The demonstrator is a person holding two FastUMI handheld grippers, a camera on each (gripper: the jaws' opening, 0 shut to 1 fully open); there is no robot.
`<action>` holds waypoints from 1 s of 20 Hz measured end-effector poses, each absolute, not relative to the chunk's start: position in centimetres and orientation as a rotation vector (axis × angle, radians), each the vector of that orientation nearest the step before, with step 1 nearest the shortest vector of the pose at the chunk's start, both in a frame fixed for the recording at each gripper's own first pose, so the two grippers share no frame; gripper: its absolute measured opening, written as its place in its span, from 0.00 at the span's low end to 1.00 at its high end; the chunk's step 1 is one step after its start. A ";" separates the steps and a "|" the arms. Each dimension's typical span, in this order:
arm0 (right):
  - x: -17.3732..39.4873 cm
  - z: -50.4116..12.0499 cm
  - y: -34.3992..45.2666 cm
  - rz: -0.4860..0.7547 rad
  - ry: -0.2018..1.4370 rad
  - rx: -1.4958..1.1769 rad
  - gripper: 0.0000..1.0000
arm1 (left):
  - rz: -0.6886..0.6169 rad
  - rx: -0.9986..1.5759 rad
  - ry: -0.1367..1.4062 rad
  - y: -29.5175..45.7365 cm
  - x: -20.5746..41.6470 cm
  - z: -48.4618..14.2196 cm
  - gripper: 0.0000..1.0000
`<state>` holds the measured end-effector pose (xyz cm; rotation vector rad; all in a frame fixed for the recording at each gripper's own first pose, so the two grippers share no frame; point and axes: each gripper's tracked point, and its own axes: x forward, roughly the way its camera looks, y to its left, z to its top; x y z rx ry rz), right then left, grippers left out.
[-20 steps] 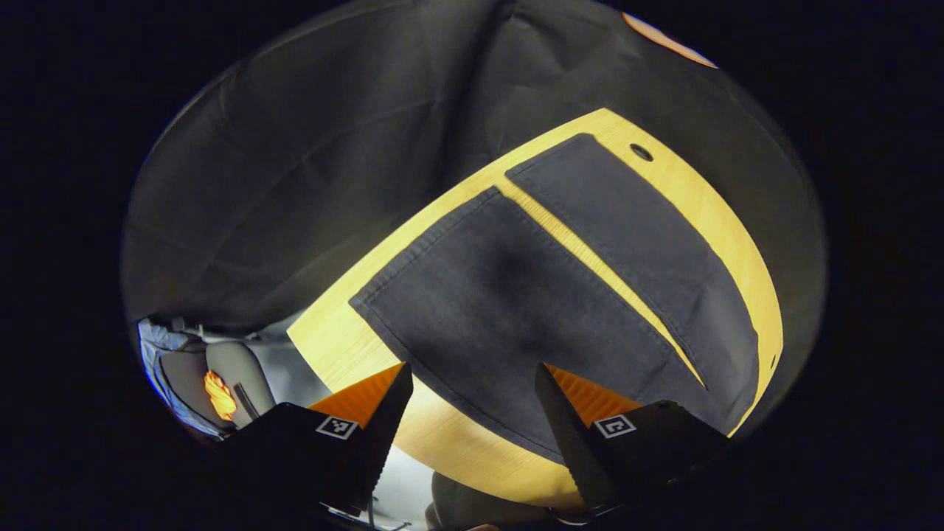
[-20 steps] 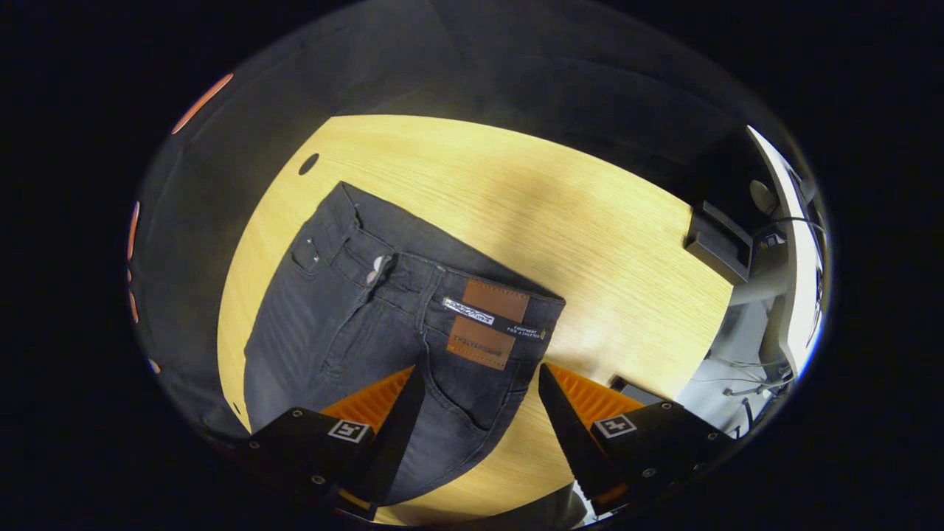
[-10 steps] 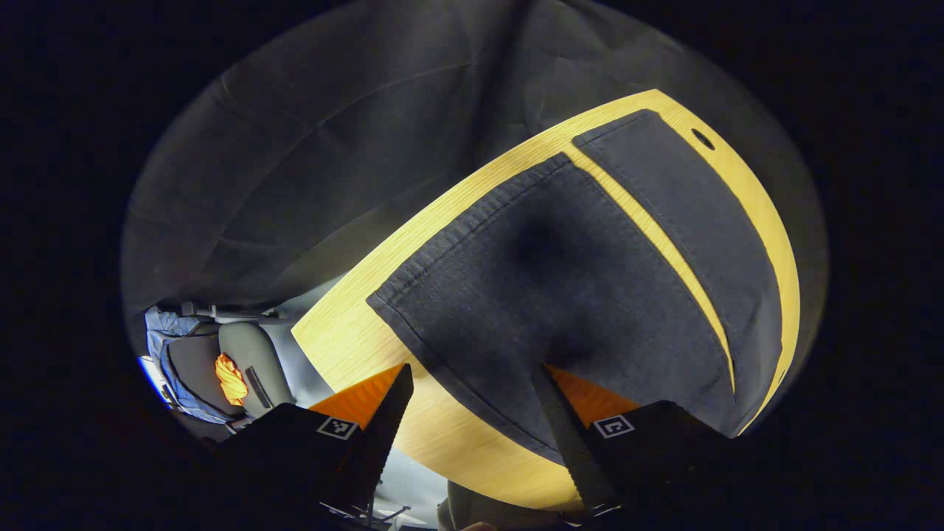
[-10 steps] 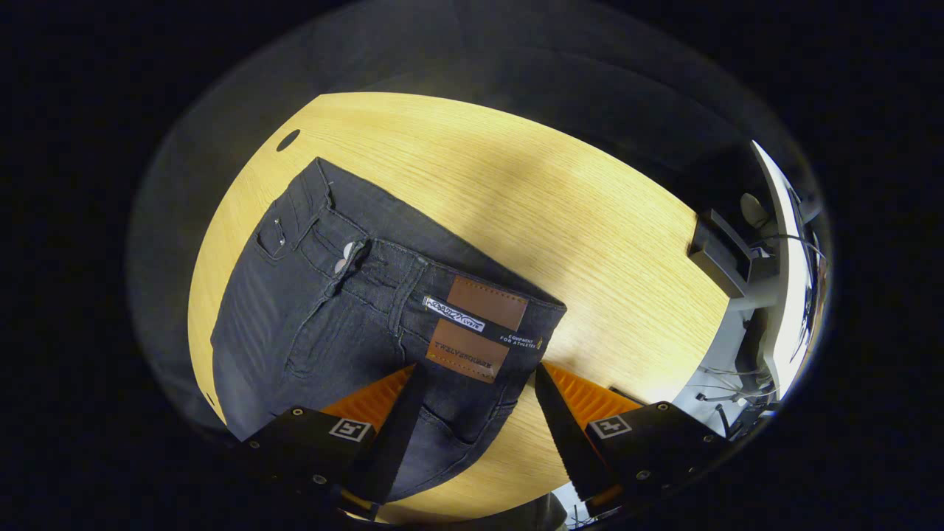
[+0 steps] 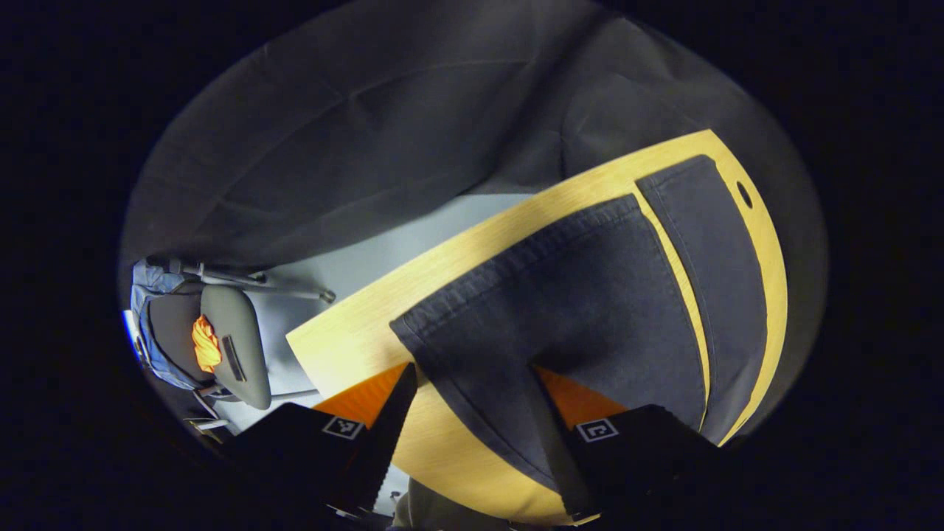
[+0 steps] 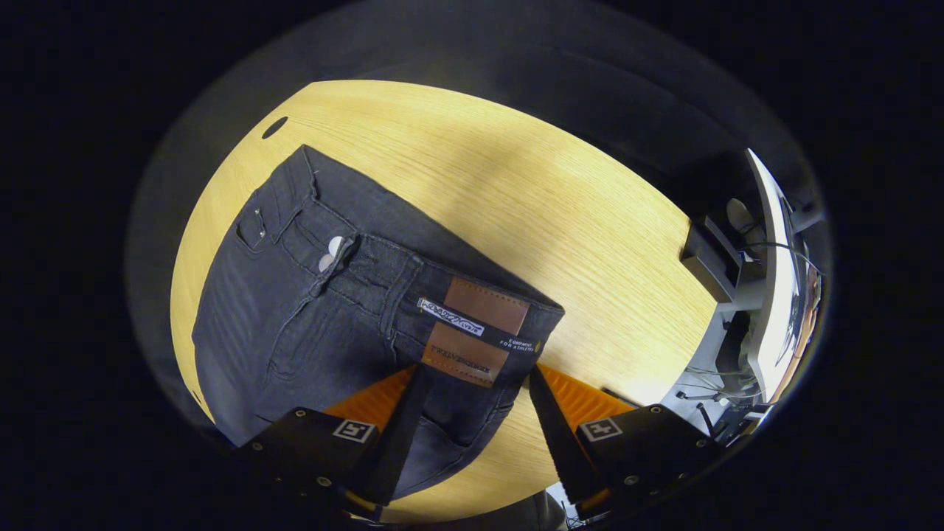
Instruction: Grasp the waist and the cuffs of the jeans and fold them to make the two legs overlap; first hold the waist and fold one-third of the jeans toward the cuffs, then hold the cuffs and fold the remaining one-third in the same direction to finish folding.
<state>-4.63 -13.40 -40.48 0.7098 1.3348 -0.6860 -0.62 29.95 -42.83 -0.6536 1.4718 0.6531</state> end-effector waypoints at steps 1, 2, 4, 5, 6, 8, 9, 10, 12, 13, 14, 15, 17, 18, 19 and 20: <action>-4.5 -40.4 -13.4 -0.675 1.334 0.698 0.77 | 0.640 -0.637 1.457 30.4 -0.2 -42.3 0.88; -4.8 -40.5 -13.5 -0.663 1.334 0.684 0.77 | 0.629 -0.625 1.439 30.5 -0.1 -42.6 0.86; -5.1 -40.3 -13.6 -0.657 1.303 0.691 0.66 | 0.616 -0.639 1.405 31.0 0.4 -42.4 0.50; -4.7 -40.2 -13.5 -0.652 1.282 0.721 0.54 | 0.601 -0.667 1.397 30.8 0.9 -42.7 0.32; -4.8 -40.3 -13.6 -0.622 1.268 0.739 0.42 | 0.566 -0.672 1.388 31.0 1.1 -42.7 0.14; -4.4 -40.3 -13.3 -0.597 1.209 0.866 0.34 | 0.537 -0.731 1.365 30.8 1.1 -42.4 0.01; -4.3 -40.0 -12.8 -0.567 1.193 0.940 0.27 | 0.517 -0.744 1.331 30.9 1.2 -42.3 0.01; -4.3 -40.2 -12.9 -0.561 1.158 1.004 0.23 | 0.493 -0.754 1.314 30.7 1.3 -42.2 0.01; -3.8 -39.7 -12.4 -0.531 1.088 1.119 0.23 | 0.460 -0.811 1.228 30.5 2.1 -41.3 0.01; -3.5 -39.3 -12.4 -0.517 1.039 1.156 0.23 | 0.450 -0.846 1.191 30.6 2.5 -40.7 0.01; -3.5 -38.9 -12.1 -0.489 1.005 1.189 0.23 | 0.434 -0.878 1.154 30.6 3.0 -39.9 0.01; -3.4 -38.6 -11.9 -0.468 0.970 1.213 0.23 | 0.415 -0.897 1.121 30.7 3.7 -39.1 0.01; -3.5 -37.9 -12.1 -0.468 0.919 1.243 0.23 | 0.362 -0.914 1.061 31.3 4.3 -36.8 0.01; -3.3 -37.6 -11.9 -0.466 0.900 1.267 0.23 | 0.341 -0.918 1.033 31.1 4.9 -35.9 0.01; -3.0 -37.1 -11.7 -0.451 0.874 1.286 0.23 | 0.318 -0.927 1.009 30.6 5.6 -35.3 0.01; -3.1 -36.7 -11.8 -0.453 0.866 1.279 0.23 | 0.295 -0.929 0.989 30.1 6.0 -34.9 0.01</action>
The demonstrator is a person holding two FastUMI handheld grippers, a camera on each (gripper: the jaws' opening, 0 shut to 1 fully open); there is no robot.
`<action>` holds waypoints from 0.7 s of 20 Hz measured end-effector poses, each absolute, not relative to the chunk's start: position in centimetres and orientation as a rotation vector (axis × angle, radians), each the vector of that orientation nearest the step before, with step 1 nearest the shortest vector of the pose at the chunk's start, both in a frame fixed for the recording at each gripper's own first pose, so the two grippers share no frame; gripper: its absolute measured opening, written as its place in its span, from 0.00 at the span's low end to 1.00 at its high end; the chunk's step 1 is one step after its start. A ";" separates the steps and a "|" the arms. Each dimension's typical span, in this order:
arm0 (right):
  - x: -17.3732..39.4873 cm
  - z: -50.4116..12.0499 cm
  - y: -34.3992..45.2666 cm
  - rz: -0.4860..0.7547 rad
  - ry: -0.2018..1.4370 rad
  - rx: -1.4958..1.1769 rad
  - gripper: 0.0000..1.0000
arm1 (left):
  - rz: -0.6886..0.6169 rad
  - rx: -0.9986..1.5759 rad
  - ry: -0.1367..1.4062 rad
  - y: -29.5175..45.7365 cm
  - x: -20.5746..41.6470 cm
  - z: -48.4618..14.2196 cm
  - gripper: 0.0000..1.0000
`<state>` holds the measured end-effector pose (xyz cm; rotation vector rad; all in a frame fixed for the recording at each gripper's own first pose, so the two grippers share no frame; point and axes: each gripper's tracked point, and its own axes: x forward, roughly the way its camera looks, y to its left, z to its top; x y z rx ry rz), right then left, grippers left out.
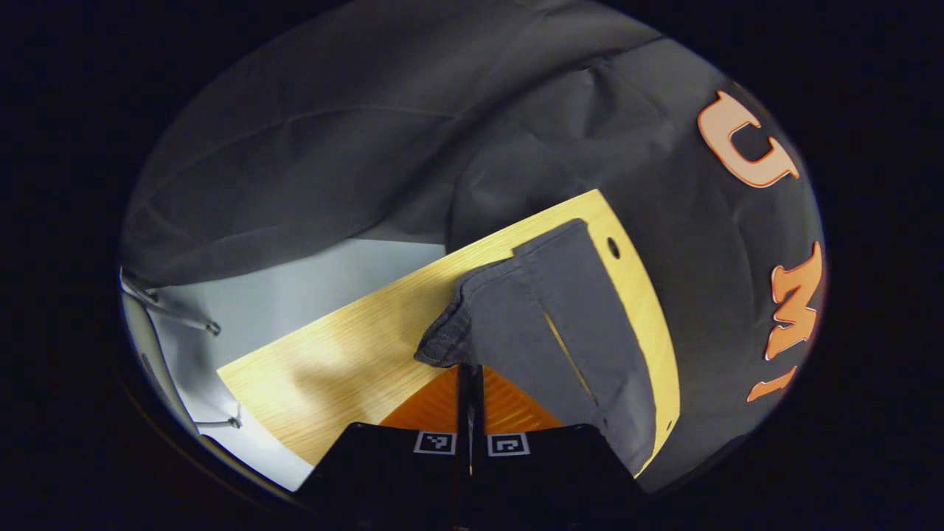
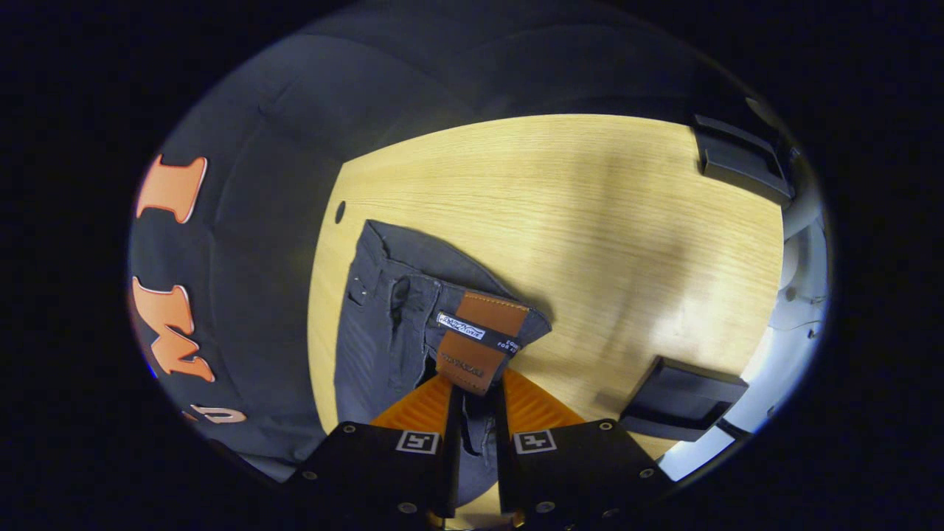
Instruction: Grasp the waist and the cuffs of the jeans and fold them to make the two legs overlap; first hold the waist and fold one-third of the jeans toward the cuffs, then hold the cuffs and fold the remaining one-third in the same direction to finish folding.
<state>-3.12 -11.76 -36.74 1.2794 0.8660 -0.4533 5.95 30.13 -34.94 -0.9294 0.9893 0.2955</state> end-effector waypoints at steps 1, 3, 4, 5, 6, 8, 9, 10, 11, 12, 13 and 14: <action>-3.1 -36.3 -11.8 -0.457 0.862 1.279 0.23 | 0.273 -0.929 0.965 29.8 6.4 -34.6 0.01; -2.1 -36.2 -11.6 -0.477 0.840 1.325 0.17 | 0.236 -0.925 0.924 28.8 7.5 -33.6 0.01; -2.3 -35.2 -11.6 -0.460 0.829 1.347 0.12 | 0.220 -0.931 0.917 28.6 7.6 -33.0 0.01; -1.8 -34.7 -11.1 -0.423 0.823 1.342 0.11 | 0.216 -0.937 0.899 28.5 8.1 -32.3 0.01; -1.7 -34.1 -11.0 -0.423 0.831 1.334 0.11 | 0.199 -0.951 0.893 28.3 8.3 -31.6 0.01; -1.2 -33.7 -10.5 -0.451 0.821 1.361 0.06 | 0.175 -0.968 0.861 27.9 9.3 -30.3 0.01; -1.0 -33.4 -10.4 -0.456 0.814 1.367 0.06 | 0.164 -0.972 0.843 27.7 9.9 -29.7 0.01; -1.3 -33.2 -10.4 -0.468 0.814 1.354 0.06 | 0.150 -0.979 0.834 27.4 10.3 -29.1 0.01; -1.1 -33.3 -10.6 -0.492 0.803 1.341 0.06 | 0.149 -0.984 0.826 27.5 10.9 -28.7 0.01; -0.9 -32.8 -10.5 -0.492 0.791 1.342 0.06 | 0.147 -0.991 0.822 27.4 11.5 -28.3 0.01; -0.6 -32.3 -10.5 -0.497 0.771 1.350 0.06 | 0.140 -0.997 0.812 27.5 12.3 -27.9 0.01; -0.2 -31.3 -10.3 -0.501 0.761 1.362 0.06 | 0.130 -0.998 0.811 27.5 12.7 -27.4 0.01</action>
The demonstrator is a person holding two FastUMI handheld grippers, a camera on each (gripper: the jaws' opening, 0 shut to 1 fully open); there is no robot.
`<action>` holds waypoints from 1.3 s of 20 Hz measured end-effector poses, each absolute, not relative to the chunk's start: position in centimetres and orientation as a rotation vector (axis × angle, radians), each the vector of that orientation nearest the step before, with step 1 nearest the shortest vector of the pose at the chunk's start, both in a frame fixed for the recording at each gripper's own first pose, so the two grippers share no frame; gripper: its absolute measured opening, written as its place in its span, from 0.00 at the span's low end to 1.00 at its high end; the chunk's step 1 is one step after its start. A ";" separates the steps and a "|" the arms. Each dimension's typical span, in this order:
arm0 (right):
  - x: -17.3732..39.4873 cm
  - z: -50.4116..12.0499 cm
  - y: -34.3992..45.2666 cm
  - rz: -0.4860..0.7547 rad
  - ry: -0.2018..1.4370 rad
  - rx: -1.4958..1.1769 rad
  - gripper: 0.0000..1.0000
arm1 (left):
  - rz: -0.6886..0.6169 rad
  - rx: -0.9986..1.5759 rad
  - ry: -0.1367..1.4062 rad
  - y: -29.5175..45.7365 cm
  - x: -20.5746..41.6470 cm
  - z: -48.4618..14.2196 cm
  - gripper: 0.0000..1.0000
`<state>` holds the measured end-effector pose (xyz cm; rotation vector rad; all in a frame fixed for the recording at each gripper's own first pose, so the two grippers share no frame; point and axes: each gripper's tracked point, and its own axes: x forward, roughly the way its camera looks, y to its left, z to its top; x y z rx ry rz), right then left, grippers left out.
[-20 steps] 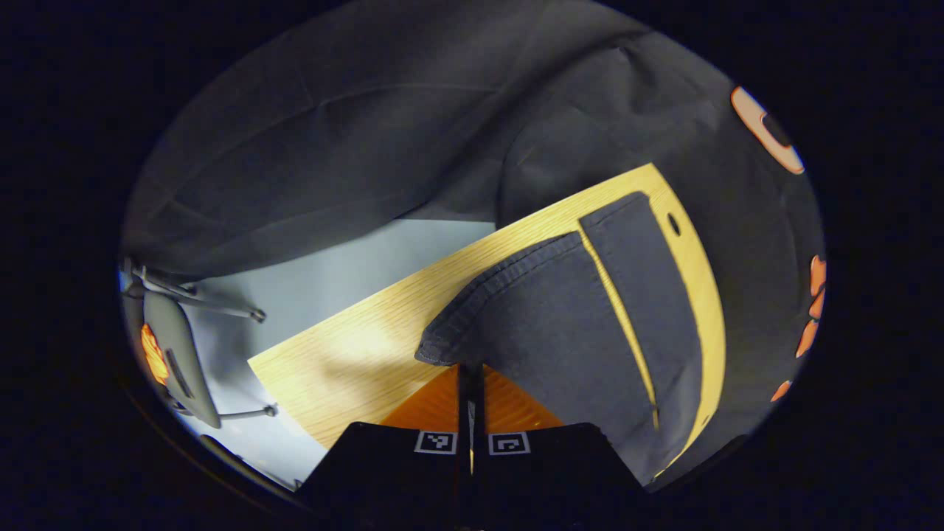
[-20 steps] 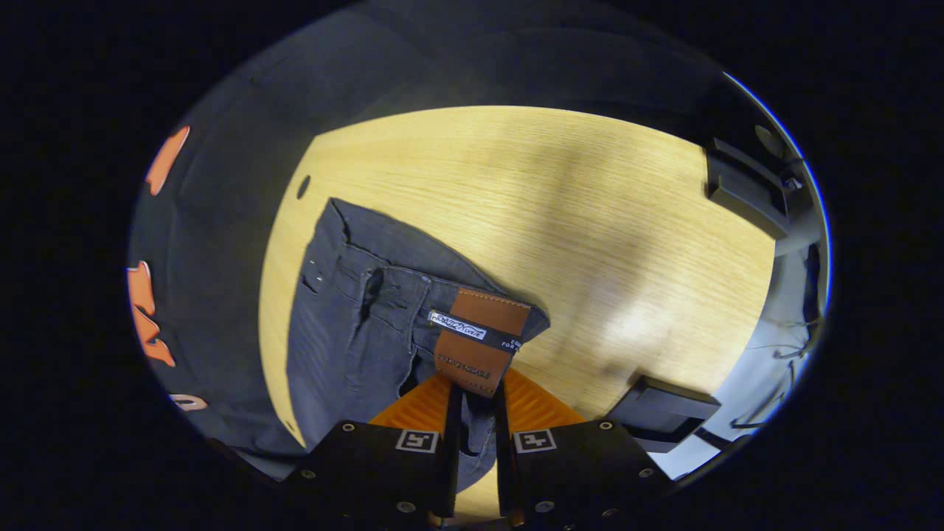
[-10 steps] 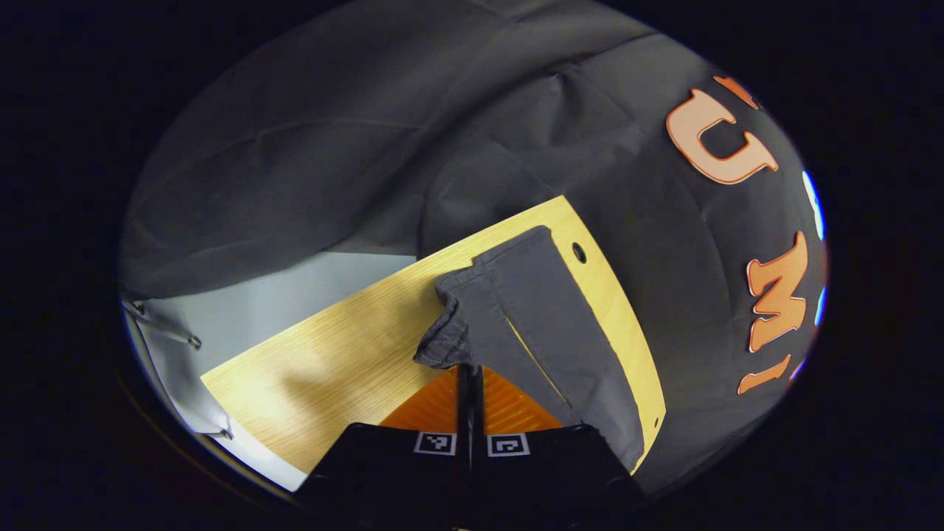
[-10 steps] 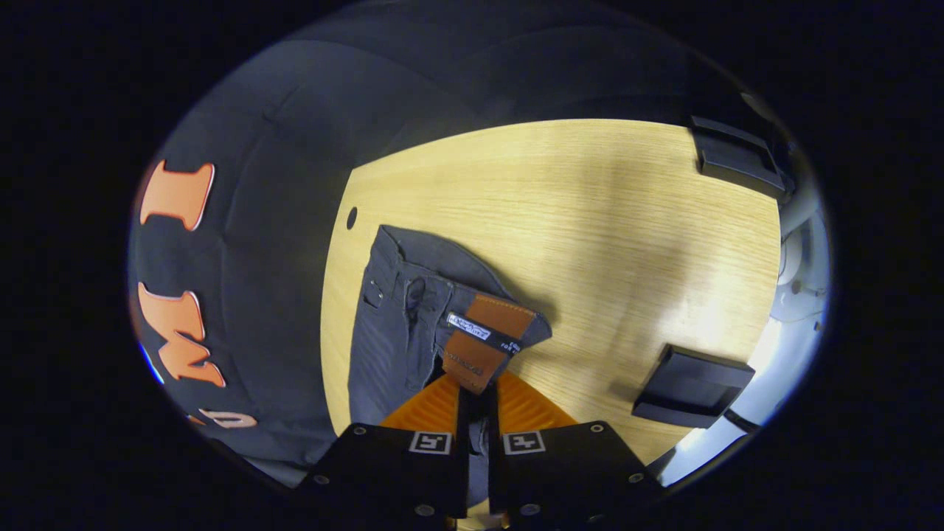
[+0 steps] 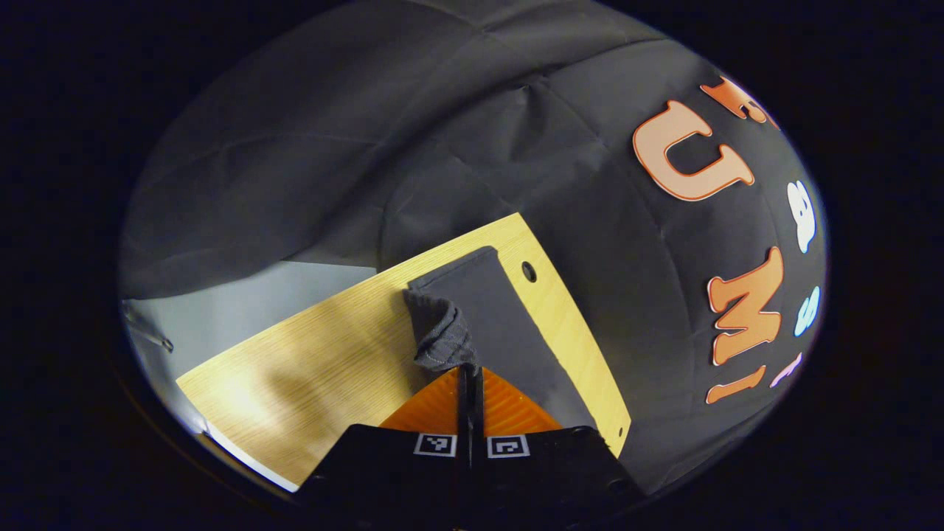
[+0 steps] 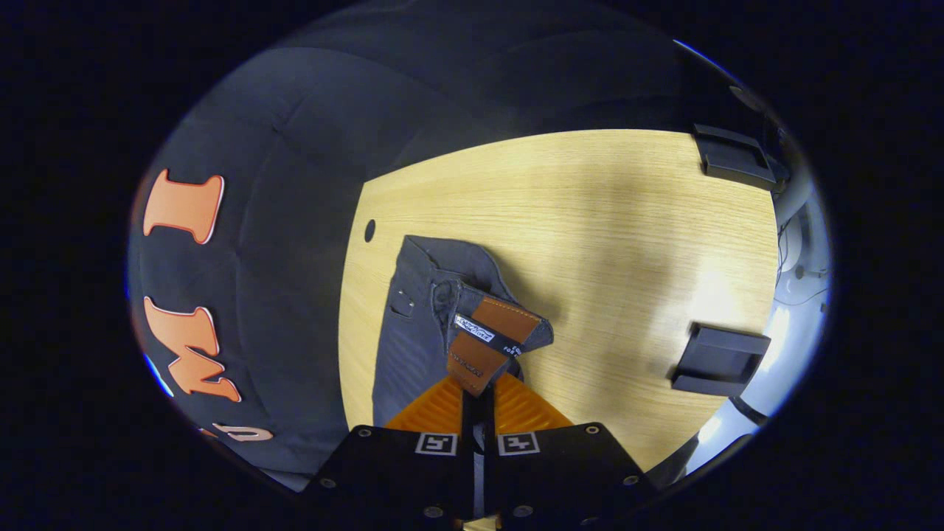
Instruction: Grasp the waist and the cuffs of the jeans and fold them to make the two legs overlap; first hold the waist and fold one-third of the jeans toward the cuffs, then hold the cuffs and fold the remaining one-third in the same direction to finish folding.
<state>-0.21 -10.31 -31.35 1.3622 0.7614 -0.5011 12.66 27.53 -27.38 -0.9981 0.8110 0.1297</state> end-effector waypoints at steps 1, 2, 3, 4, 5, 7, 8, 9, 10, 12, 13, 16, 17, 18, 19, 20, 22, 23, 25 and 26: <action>0.3 -30.7 -10.2 -0.508 0.750 1.371 0.06 | 0.126 -0.991 0.813 27.8 13.6 -27.6 0.01; 0.8 -30.3 -10.2 -0.516 0.739 1.373 0.06 | 0.134 -0.979 0.825 28.1 14.2 -28.0 0.01; 0.9 -30.1 -10.4 -0.527 0.729 1.376 0.06 | 0.125 -0.981 0.848 28.1 15.1 -28.5 0.01; 1.4 -29.4 -10.5 -0.540 0.714 1.381 0.06 | 0.120 -0.981 0.867 27.9 15.7 -28.9 0.01; 2.0 -28.7 -10.5 -0.543 0.702 1.385 0.06 | 0.098 -0.974 0.886 27.6 16.5 -29.0 0.01; 2.7 -27.6 -10.6 -0.548 0.683 1.386 0.06 | 0.065 -0.946 0.905 26.9 18.1 -29.2 0.01; 3.2 -27.2 -10.6 -0.545 0.685 1.381 0.06 | 0.054 -0.933 0.900 26.8 19.2 -29.0 0.01; 3.7 -27.0 -10.7 -0.544 0.693 1.373 0.06 | 0.052 -0.926 0.895 26.6 20.2 -28.7 0.01; 4.3 -26.8 -10.7 -0.537 0.706 1.363 0.06 | 0.045 -0.922 0.895 26.5 21.2 -28.4 0.01; 6.0 -26.4 -10.8 -0.508 0.718 1.365 0.06 | 0.060 -0.891 0.886 27.0 22.9 -28.6 0.01; 6.9 -26.4 -10.9 -0.498 0.726 1.378 0.06 | 0.078 -0.875 0.881 27.2 23.9 -28.7 0.01; 9.6 -26.9 -11.2 -0.469 0.758 1.374 0.06 | 0.117 -0.832 0.907 26.9 26.7 -29.6 0.01; 10.5 -27.1 -11.3 -0.462 0.767 1.373 0.06 | 0.122 -0.812 0.918 26.9 27.3 -29.7 0.01; 11.4 -27.4 -11.3 -0.456 0.778 1.373 0.06 | 0.129 -0.791 0.926 26.8 28.2 -30.0 0.01; 12.2 -27.6 -11.4 -0.451 0.784 1.378 0.06 | 0.135 -0.773 0.929 26.5 29.0 -30.1 0.01; 12.9 -28.1 -11.4 -0.451 0.794 1.379 0.06 | 0.138 -0.759 0.929 26.4 29.8 -30.1 0.01; 14.1 -28.7 -11.5 -0.458 0.812 1.385 0.06 | 0.153 -0.727 0.935 26.5 31.1 -30.3 0.01; 14.7 -29.0 -11.7 -0.460 0.814 1.388 0.06 | 0.167 -0.703 0.930 27.0 31.8 -30.3 0.01; 15.5 -29.9 -11.8 -0.469 0.836 1.383 0.06 | 0.195 -0.677 0.918 28.0 33.2 -30.5 0.01; 16.0 -30.5 -11.6 -0.468 0.851 1.378 0.06 | 0.205 -0.678 0.916 28.1 33.9 -30.8 0.01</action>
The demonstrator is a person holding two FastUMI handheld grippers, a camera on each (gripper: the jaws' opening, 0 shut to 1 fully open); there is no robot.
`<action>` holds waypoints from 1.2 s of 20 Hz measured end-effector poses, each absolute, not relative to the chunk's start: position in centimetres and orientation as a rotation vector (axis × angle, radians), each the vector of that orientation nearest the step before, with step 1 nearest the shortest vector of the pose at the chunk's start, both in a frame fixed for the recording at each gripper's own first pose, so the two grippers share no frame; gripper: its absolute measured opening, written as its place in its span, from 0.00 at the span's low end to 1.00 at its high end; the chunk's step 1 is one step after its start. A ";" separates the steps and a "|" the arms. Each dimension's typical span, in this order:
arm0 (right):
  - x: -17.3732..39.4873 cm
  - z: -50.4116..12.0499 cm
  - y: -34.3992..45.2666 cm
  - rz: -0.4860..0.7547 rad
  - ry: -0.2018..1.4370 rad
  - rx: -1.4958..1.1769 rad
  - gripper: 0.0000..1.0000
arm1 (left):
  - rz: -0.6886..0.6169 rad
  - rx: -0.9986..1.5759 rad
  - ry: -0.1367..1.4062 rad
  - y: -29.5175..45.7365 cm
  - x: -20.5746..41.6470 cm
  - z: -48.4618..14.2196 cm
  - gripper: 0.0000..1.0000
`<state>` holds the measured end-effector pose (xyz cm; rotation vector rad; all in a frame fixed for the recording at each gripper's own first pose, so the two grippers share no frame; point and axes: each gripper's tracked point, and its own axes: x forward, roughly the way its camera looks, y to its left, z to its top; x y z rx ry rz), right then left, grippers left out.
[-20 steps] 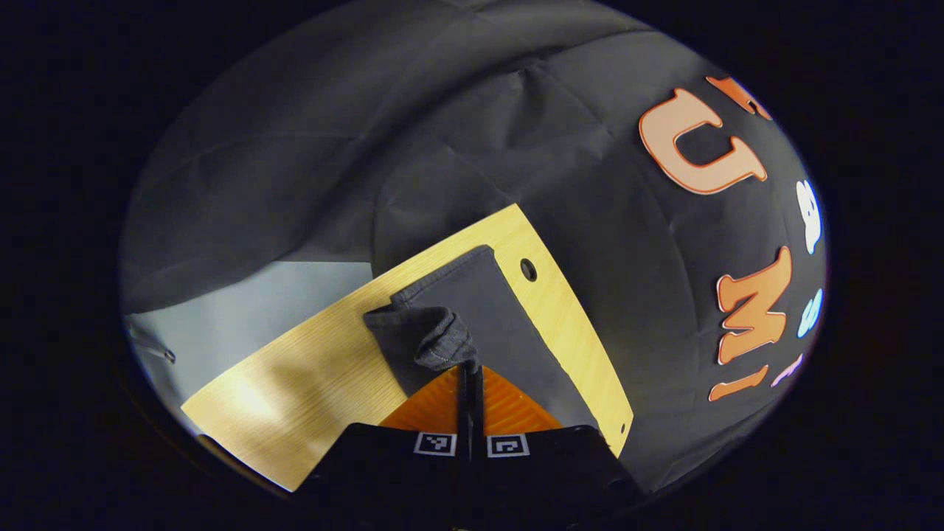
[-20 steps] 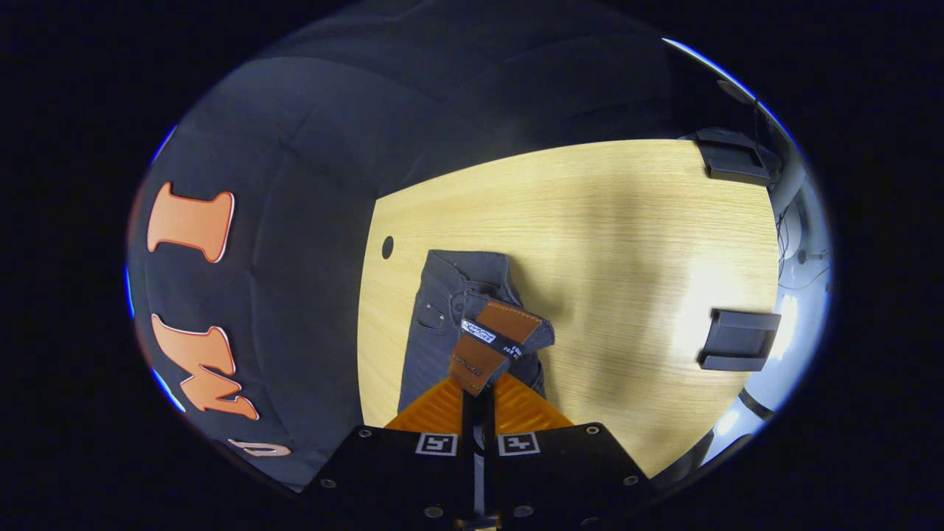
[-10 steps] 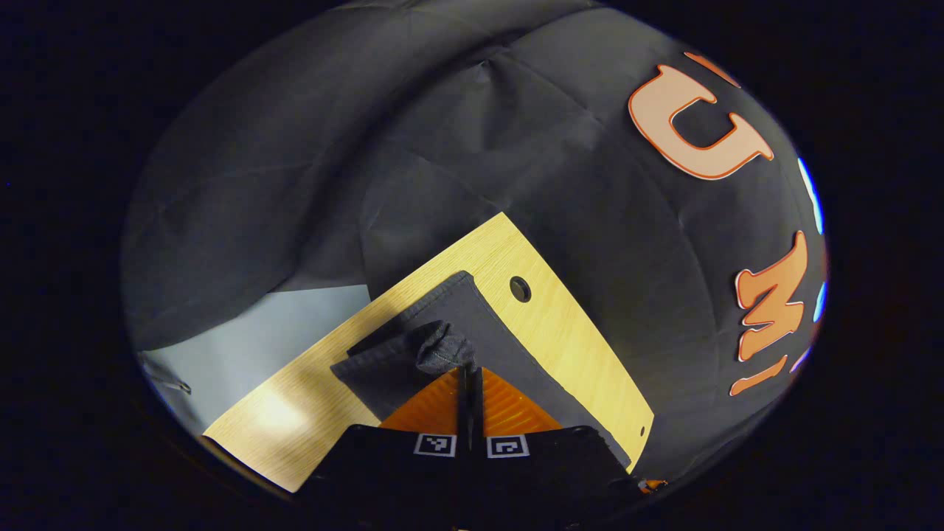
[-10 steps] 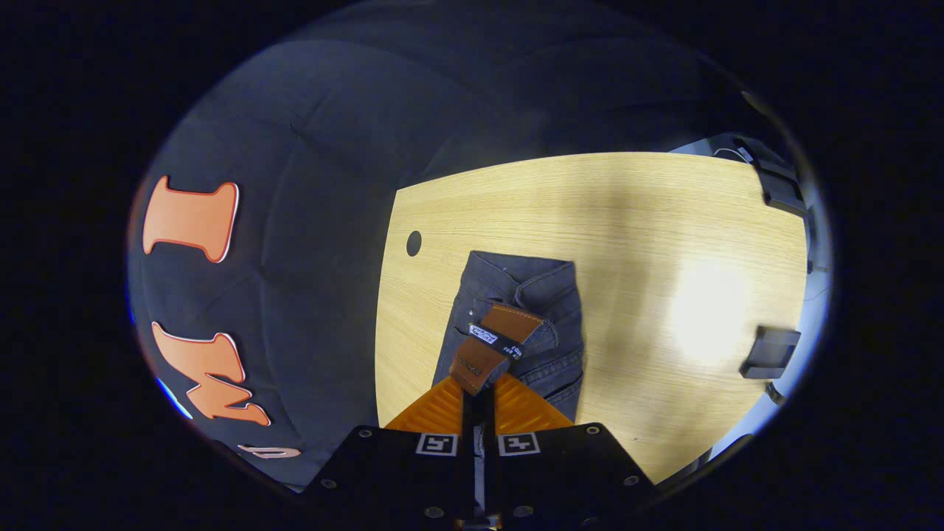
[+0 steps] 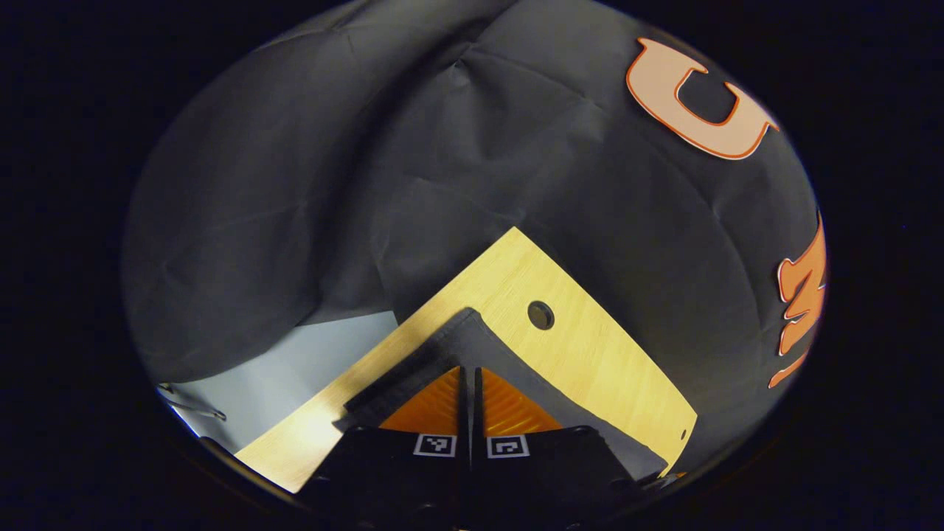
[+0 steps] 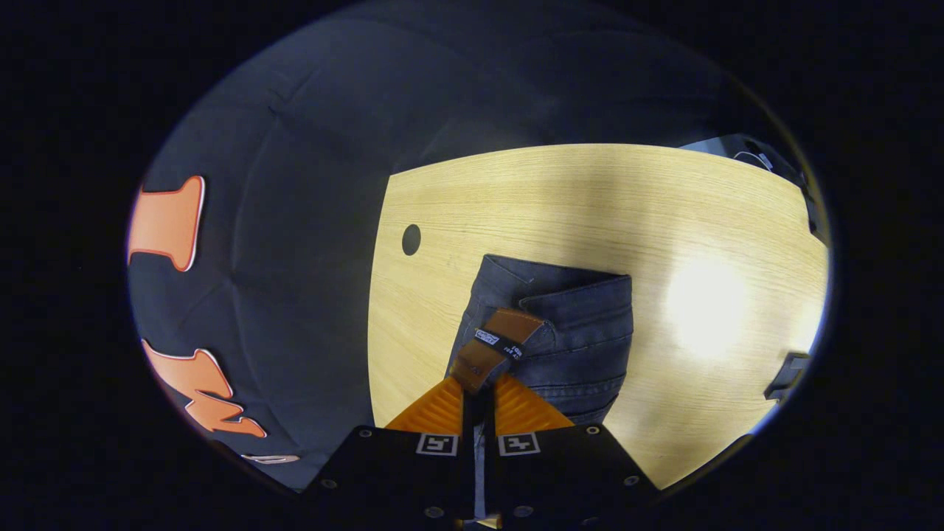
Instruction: Grasp the waist and the cuffs of the jeans and fold them to make the two legs overlap; first hold the waist and fold one-third of the jeans toward the cuffs, then hold the cuffs and fold the remaining one-third in the same direction to finish folding.
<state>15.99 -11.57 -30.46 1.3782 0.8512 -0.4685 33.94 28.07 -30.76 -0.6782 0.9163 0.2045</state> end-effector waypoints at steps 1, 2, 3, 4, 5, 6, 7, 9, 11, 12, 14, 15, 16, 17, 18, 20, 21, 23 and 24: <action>16.6 -30.9 -11.4 -0.465 0.857 1.378 0.06 | 0.204 -0.662 0.942 27.8 33.9 -31.3 0.01; 17.3 -31.2 -11.4 -0.470 0.863 1.381 0.06 | 0.206 -0.655 0.968 27.4 33.5 -32.2 0.00; 17.9 -31.4 -11.4 -0.473 0.867 1.384 0.06 | 0.197 -0.669 0.981 26.6 33.6 -32.6 0.01; 18.2 -31.6 -11.3 -0.474 0.879 1.383 0.06 | 0.189 -0.673 0.993 25.7 33.9 -33.1 0.01; 18.7 -31.8 -11.1 -0.469 0.886 1.375 0.06 | 0.170 -0.669 1.002 24.9 34.0 -33.5 0.01; 19.1 -31.9 -11.0 -0.467 0.896 1.371 0.06 | 0.135 -0.676 1.012 23.6 34.3 -33.8 0.01; 19.7 -32.0 -11.0 -0.464 0.896 1.371 0.06 | 0.085 -0.676 1.042 21.9 34.3 -34.1 0.01; 20.4 -32.3 -11.0 -0.462 0.911 1.377 0.06 | 0.081 -0.604 1.114 20.5 34.0 -35.6 0.01; 20.6 -32.5 -10.7 -0.458 0.921 1.381 0.06 | 0.141 -0.533 1.214 19.9 33.5 -39.0 0.01; 20.7 -32.6 -10.8 -0.457 0.925 1.384 0.06 | 0.162 -0.514 1.258 19.9 32.8 -39.9 0.04; 20.8 -32.7 -10.9 -0.451 0.930 1.391 0.06 | 0.190 -0.507 1.311 19.6 32.0 -41.3 0.24; 20.8 -32.7 -10.9 -0.448 0.932 1.393 0.06 | 0.216 -0.497 1.303 19.9 32.5 -41.5 0.39; 20.8 -32.8 -10.9 -0.446 0.933 1.395 0.06 | 0.237 -0.487 1.297 20.1 33.0 -41.8 0.55; 20.8 -32.8 -10.9 -0.442 0.935 1.394 0.06 | 0.251 -0.479 1.310 20.3 33.3 -41.7 0.69; 20.8 -32.9 -10.9 -0.439 0.938 1.393 0.06 | 0.276 -0.459 1.331 20.5 33.2 -42.4 0.71; 20.9 -33.1 -10.9 -0.438 0.940 1.391 0.06 | 0.311 -0.441 1.363 20.5 33.4 -43.4 0.71; 21.0 -33.2 -10.8 -0.439 0.940 1.391 0.06 | 0.332 -0.409 1.386 20.8 33.4 -43.5 0.71; 21.0 -33.3 -10.8 -0.436 0.942 1.388 0.06 | 0.318 -0.356 1.429 20.6 33.1 -43.8 0.67; 21.1 -33.4 -10.8 -0.432 0.942 1.384 0.06 | 0.299 -0.343 1.417 20.3 33.7 -43.3 0.63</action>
